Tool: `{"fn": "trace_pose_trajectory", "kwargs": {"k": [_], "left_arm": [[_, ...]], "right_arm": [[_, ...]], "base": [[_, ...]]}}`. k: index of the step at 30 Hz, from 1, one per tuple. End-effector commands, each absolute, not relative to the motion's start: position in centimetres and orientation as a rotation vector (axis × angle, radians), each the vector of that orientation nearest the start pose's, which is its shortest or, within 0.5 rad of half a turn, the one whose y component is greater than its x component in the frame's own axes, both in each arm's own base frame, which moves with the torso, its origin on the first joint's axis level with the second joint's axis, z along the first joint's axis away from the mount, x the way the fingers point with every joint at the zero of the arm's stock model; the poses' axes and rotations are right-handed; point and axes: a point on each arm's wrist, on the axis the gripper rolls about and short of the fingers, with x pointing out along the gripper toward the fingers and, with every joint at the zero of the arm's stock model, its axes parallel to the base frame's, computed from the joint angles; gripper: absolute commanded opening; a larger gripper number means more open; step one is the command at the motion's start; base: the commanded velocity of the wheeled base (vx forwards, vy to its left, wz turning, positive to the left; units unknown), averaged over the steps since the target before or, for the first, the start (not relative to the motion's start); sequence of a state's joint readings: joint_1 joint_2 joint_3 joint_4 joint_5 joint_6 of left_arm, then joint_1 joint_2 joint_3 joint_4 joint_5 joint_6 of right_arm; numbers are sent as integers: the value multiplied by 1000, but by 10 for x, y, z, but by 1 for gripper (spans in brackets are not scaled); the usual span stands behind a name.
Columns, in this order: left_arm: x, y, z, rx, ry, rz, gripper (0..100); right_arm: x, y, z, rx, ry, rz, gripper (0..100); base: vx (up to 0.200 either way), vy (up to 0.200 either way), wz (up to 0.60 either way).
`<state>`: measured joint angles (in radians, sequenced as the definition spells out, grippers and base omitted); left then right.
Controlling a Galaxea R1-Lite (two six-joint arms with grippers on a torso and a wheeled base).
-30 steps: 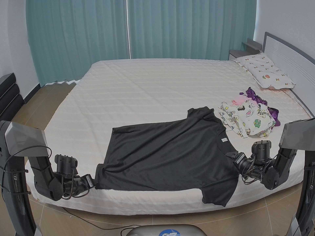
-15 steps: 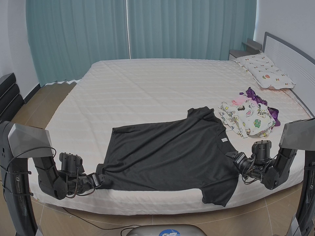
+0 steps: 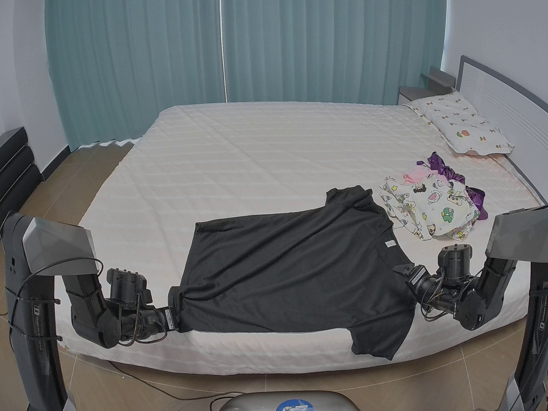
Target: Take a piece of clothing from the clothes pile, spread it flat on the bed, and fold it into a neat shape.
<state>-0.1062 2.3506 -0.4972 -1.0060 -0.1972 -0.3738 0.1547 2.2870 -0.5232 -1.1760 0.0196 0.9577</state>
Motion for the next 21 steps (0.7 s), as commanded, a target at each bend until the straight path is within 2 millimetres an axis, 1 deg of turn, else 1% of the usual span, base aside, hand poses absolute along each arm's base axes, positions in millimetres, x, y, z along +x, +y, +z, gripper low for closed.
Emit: {"fn": "trace_pose_trajectory", "kwargs": {"k": [1, 5, 8, 9, 13, 19, 21], "left_arm": [[298, -34, -49, -391, 894, -112, 0], [296, -30, -41, -407, 877, -105, 0], [296, -30, -43, -407, 882, -103, 0], [296, -30, -43, -407, 883, -104, 100], [299, -31, -53, -400, 895, -105, 100], [302, -33, -53, -393, 887, -116, 100], [302, -38, -52, -387, 886, -132, 100]], "right_arm": [[319, 50, -17, 887, 621, -124, 100], [319, 50, -17, 887, 621, -124, 100], [319, 50, -17, 887, 621, -124, 100], [319, 50, -17, 887, 621, -124, 100], [319, 50, -17, 887, 621, -124, 100], [319, 50, -17, 887, 622, -127, 100], [319, 49, -17, 889, 620, -128, 100]], "base": [[0, 0, 0], [0, 0, 0], [0, 0, 0], [0, 0, 0], [0, 0, 0], [0, 0, 0], [0, 0, 0]]}}
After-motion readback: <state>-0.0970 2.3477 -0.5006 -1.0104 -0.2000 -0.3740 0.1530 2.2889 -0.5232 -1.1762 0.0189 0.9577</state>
